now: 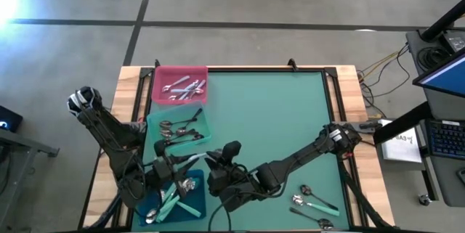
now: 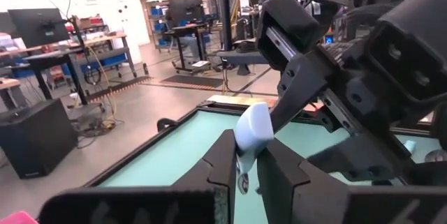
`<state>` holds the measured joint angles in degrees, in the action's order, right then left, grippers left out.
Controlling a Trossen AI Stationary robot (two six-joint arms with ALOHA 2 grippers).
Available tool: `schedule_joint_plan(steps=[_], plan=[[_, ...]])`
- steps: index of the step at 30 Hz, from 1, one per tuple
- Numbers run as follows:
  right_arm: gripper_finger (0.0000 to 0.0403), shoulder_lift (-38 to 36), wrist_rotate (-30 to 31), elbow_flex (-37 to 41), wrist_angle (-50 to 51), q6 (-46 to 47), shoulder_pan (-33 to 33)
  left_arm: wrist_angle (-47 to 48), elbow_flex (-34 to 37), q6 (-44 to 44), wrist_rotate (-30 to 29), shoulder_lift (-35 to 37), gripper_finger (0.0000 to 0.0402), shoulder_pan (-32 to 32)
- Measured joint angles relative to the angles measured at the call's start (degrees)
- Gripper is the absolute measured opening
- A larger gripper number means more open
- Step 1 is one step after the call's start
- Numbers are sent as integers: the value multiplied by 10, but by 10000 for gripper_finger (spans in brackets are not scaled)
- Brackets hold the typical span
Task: Sort silverware by color (type)
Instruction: Put the blue spoon into the pink bin
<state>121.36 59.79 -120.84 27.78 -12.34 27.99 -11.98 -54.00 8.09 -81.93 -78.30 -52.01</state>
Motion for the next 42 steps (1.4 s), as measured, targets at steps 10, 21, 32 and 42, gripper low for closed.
schedule_joint_plan(steps=[10, 21, 32, 42], plan=[[155, -4, 30, 0, 9, 3, -12, 110, 4, 29, 0, 39, 21, 46], [157, -12, 32, 0, 84, -9, -98, 349, 5, 103, 74, 91, 22, 207], [145, -18, -136, 0, 220, 64, -255, 569, 5, 50, 240, 136, 23, 494], [123, -18, -304, 0, 275, 43, -350, 583, 6, -145, 395, 134, 23, 754]])
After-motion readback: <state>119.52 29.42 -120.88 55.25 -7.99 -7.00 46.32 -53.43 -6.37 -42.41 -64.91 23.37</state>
